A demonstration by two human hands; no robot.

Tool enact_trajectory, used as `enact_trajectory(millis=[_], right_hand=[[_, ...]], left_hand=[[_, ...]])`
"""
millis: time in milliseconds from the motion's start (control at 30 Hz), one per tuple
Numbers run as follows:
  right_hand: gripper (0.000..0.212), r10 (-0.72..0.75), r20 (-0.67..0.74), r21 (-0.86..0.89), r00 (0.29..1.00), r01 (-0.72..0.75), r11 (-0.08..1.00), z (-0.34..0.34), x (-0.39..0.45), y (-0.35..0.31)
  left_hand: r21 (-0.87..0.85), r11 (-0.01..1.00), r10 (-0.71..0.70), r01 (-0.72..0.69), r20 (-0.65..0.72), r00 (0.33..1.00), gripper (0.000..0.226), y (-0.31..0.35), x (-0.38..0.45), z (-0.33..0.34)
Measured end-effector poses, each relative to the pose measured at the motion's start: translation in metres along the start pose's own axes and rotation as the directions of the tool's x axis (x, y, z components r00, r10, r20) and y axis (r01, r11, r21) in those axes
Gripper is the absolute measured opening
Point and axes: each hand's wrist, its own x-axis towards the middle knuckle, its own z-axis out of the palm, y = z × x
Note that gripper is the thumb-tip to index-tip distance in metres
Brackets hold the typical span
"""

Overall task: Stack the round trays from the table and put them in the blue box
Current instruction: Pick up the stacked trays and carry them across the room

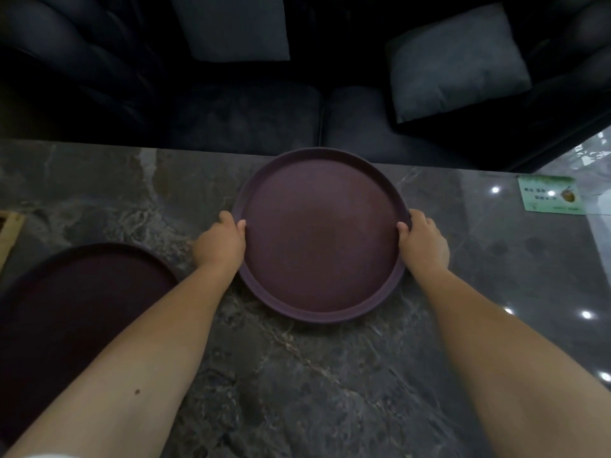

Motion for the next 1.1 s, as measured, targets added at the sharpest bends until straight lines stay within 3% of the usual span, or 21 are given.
enact_trajectory(millis=[300,533,667,867,1100], right_hand=[[0.041,-0.015,0.024,0.168,1.0,0.011,0.986,-0.009,0.002,0.002],[0.033,-0.167,-0.039,0.227,0.985,0.172,0.959,-0.05,-0.003,-0.017],[0.036,-0.287,-0.028,0.219,0.957,0.286,0.933,-0.065,-0.012,-0.035],[0.036,-0.441,0.061,0.223,0.895,0.418,0.88,-0.056,-0.044,-0.094],[0.04,-0.56,0.166,0.269,0.812,0.509,0.818,-0.014,-0.101,-0.185]], left_hand=[[-0.094,0.991,-0.087,0.093,0.06,0.994,0.042,0.002,-0.008,-0.008],[-0.327,0.919,-0.216,0.219,0.044,0.975,0.037,-0.01,-0.039,-0.043],[-0.369,0.884,-0.29,0.286,0.047,0.956,0.042,-0.032,-0.073,-0.06],[-0.394,0.815,-0.455,0.425,0.02,0.89,0.05,-0.096,-0.141,-0.077],[-0.453,0.678,-0.642,0.579,0.018,0.766,0.043,-0.188,-0.214,-0.082]])
